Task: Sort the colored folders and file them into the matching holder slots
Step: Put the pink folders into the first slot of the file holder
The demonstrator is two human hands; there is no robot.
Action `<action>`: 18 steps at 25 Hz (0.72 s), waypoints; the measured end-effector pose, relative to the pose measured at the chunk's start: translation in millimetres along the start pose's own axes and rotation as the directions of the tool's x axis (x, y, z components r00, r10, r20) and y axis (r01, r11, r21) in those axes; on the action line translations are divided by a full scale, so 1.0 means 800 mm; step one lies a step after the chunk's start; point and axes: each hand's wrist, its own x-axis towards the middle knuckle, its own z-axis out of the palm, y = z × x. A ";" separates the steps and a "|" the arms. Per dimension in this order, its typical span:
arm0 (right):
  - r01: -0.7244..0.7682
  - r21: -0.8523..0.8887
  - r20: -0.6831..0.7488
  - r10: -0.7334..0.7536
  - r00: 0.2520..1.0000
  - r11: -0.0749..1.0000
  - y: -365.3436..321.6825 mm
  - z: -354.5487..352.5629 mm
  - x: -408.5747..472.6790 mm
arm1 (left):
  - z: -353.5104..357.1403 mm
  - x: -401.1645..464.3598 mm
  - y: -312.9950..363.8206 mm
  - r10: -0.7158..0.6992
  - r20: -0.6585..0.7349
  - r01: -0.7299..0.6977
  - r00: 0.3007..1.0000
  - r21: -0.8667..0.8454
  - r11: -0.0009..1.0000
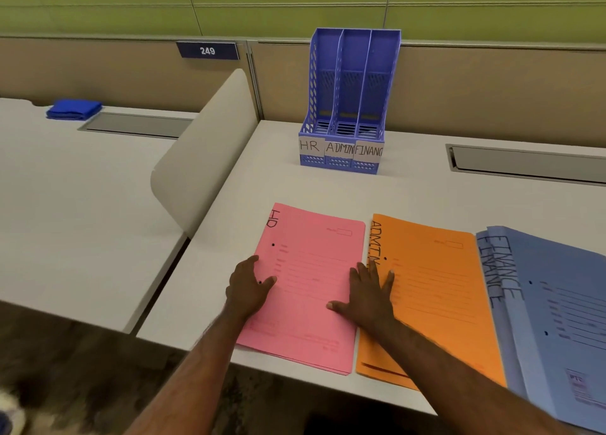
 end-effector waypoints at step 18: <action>0.092 0.653 -0.234 0.085 0.968 0.752 -0.005 -0.071 0.041 | -0.072 0.017 0.030 0.060 -0.032 -0.065 0.998 -0.712 0.699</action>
